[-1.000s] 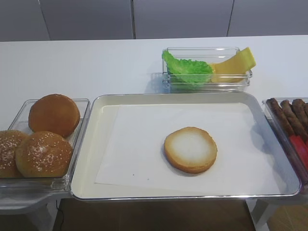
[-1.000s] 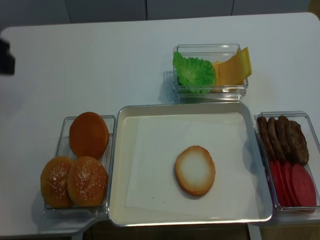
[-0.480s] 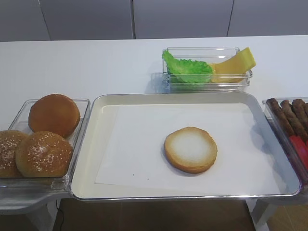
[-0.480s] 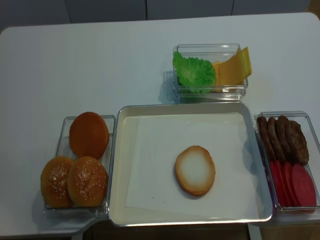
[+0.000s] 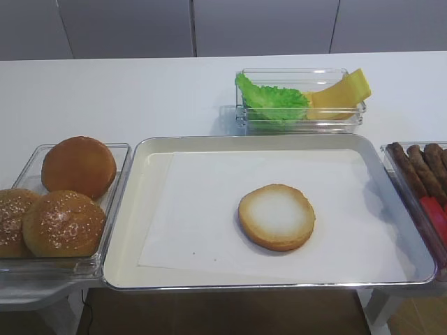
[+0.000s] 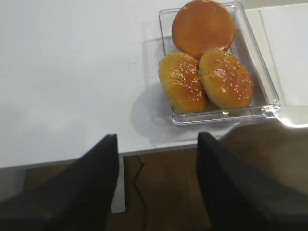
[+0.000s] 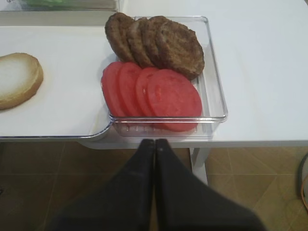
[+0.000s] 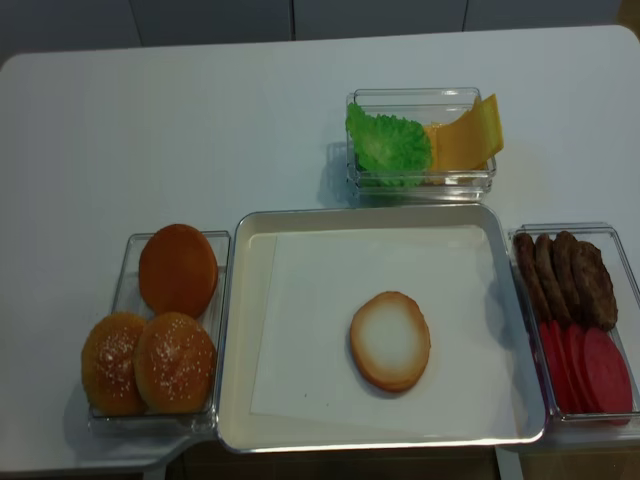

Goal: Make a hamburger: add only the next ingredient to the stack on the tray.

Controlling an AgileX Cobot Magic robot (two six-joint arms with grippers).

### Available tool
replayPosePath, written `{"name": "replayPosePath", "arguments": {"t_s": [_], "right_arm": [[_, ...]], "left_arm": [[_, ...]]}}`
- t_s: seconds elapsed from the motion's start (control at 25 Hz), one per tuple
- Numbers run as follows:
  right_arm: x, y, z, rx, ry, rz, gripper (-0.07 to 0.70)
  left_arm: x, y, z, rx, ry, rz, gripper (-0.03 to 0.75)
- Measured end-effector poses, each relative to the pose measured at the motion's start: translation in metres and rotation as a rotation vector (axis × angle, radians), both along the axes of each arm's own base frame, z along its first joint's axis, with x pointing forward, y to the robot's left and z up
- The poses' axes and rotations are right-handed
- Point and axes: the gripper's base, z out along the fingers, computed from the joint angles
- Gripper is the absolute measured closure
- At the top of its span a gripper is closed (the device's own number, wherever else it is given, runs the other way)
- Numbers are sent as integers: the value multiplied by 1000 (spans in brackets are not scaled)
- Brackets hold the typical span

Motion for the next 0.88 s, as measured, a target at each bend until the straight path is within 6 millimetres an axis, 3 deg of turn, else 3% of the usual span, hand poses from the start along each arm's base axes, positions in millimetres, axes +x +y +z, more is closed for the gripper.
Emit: {"name": "replayPosePath", "arguments": {"t_s": [0.48, 0.88], "right_arm": [[0, 0, 0, 2, 0, -1, 673], [0, 0, 0, 2, 0, -1, 680]], "left_arm": [[-39, 0, -21, 7, -165, -4, 328], [-30, 0, -38, 7, -111, -5, 328]]}}
